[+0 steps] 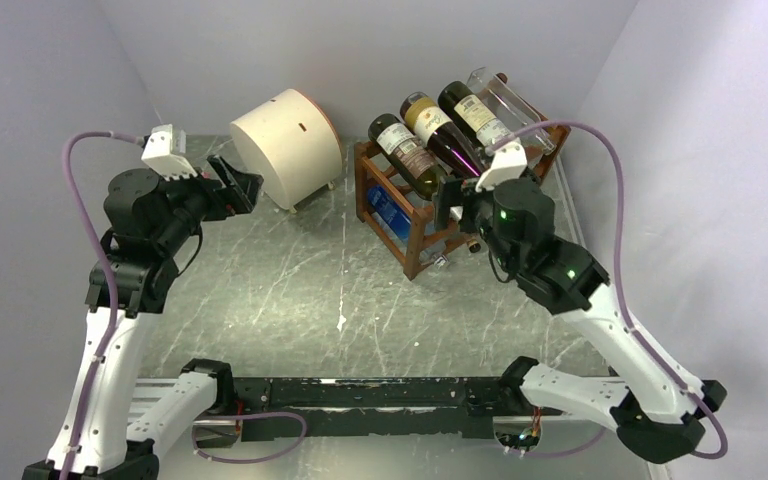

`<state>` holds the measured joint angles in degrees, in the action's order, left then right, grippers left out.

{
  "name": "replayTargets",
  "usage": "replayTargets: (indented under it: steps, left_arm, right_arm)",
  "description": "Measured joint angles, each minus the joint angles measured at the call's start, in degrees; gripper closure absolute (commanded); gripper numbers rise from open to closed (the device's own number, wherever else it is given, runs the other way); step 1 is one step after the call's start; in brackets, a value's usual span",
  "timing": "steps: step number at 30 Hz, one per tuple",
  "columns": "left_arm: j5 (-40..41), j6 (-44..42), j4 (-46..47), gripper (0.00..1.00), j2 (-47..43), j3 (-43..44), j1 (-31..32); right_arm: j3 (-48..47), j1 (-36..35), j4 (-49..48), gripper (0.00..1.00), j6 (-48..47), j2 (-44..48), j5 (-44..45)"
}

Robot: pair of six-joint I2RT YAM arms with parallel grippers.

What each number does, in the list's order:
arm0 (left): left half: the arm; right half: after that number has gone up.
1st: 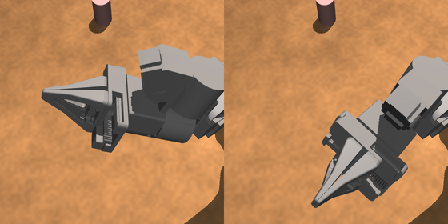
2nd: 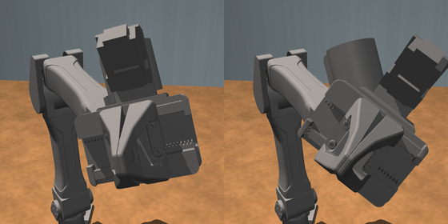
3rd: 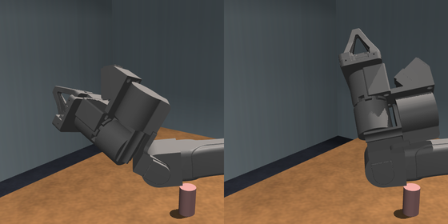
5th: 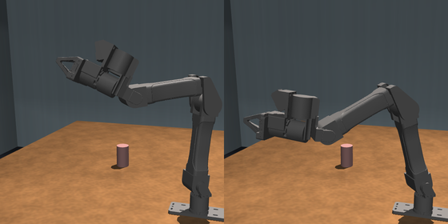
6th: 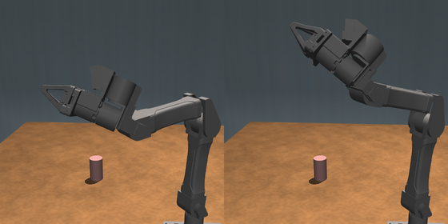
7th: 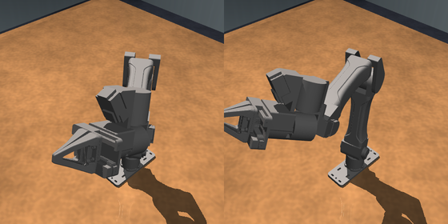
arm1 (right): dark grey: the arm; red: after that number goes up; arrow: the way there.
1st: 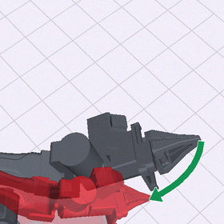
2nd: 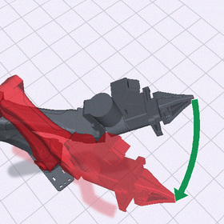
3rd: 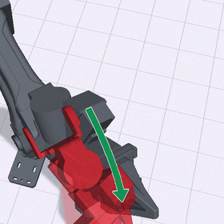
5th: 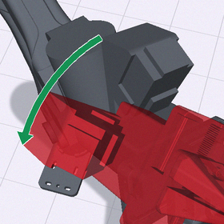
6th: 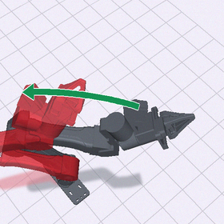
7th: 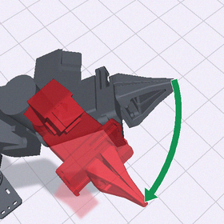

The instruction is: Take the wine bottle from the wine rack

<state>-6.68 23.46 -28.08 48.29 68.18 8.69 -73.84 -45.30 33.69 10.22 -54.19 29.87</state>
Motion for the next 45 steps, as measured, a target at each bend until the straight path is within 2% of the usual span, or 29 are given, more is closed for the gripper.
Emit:
replayTargets:
  steps: [2,8,11,15,19,26,33,36,41,45]
  left_arm:
    - [-1.14,0.39,-0.72,0.04,0.68,0.0,-0.02]
    - [-3.26,1.2,-2.08,0.04,0.61,0.0,-0.24]
    - [-4.44,1.44,-2.23,0.04,-0.76,-0.02,-0.31]
    - [-6.25,1.44,-2.1,0.04,-3.19,-0.81,-0.35]
    - [-9.7,1.44,-1.49,0.04,-5.7,-3.93,-0.39]
    - [-17.55,2.82,1.4,0.04,-7.96,-7.15,-0.39]
    - [-20.79,3.76,2.05,0.04,-9.51,-8.41,-0.39]
    - [-21.22,4.09,2.12,0.04,-10.43,-9.44,-0.39]
    - [-22.12,4.44,2.16,0.04,-10.54,-10.16,-0.39]
    - [-22.88,4.46,2.16,0.04,-9.84,-10.16,-0.39]
  right_arm:
    - [-0.33,3.02,-1.05,0.0,-0.46,-2.4,-3.04]
    - [-0.42,23.1,-4.85,0.0,1.16,-8.59,-21.44]
    - [-0.42,25.97,-5.75,0.0,1.99,-10.43,-28.28]
    - [-0.92,26.82,-5.57,0.07,1.75,-12.35,-35.34]
    - [-4.68,26.05,-4.83,0.05,0.33,-16.17,-39.78]
    - [-13.6,20.24,-1.57,0.03,-4.37,-24.09,-37.73]
    - [-20.31,12.22,4.07,0.0,-9.75,-31.45,-24.5]
    - [-19.37,12.44,5.42,0.0,-10.54,-30.84,-21.66]
    - [-14.51,17.92,6.34,0.0,-10.58,-27.04,-25.81]
    - [-14.67,18.86,6.27,0.0,-11.21,-26.86,-27.63]
